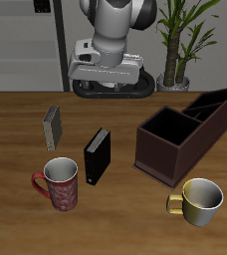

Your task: Place the black book into the left desk caddy's front compartment and place the yellow book into the left desk caddy's right compartment and place the red mug into the left desk caddy's left compartment

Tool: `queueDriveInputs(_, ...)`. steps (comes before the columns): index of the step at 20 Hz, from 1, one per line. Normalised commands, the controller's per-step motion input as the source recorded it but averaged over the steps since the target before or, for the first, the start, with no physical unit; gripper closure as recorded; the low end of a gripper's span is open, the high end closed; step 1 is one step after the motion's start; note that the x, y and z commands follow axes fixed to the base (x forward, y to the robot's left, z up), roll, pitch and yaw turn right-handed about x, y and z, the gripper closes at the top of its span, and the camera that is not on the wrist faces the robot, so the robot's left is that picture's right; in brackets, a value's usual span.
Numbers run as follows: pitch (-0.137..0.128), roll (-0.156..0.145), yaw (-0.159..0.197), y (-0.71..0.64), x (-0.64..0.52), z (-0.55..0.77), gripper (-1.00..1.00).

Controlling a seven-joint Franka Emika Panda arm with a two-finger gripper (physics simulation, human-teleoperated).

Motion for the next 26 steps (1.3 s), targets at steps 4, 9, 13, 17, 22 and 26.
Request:
queueDriveInputs(4, -0.011, -0.041, -0.033, -0.26, 0.15, 0.08, -1.0)
queueDriveInputs(9, 0.013, -0.066, -0.048, -0.08, 0.18, 0.02, -1.0)
queueDriveInputs(13, -0.01, -0.03, -0.021, 0.03, 0.2, 0.04, -1.0)
queueDriveInputs(17, -0.047, -0.009, 0.025, 0.08, 0.28, 0.04, -1.0)
queueDriveInputs(22, -0.033, -0.003, -0.006, -0.01, 0.23, -0.04, -1.0)
queueDriveInputs(26, -0.062, 0.024, -0.005, 0.02, 0.25, -0.09, -1.0)
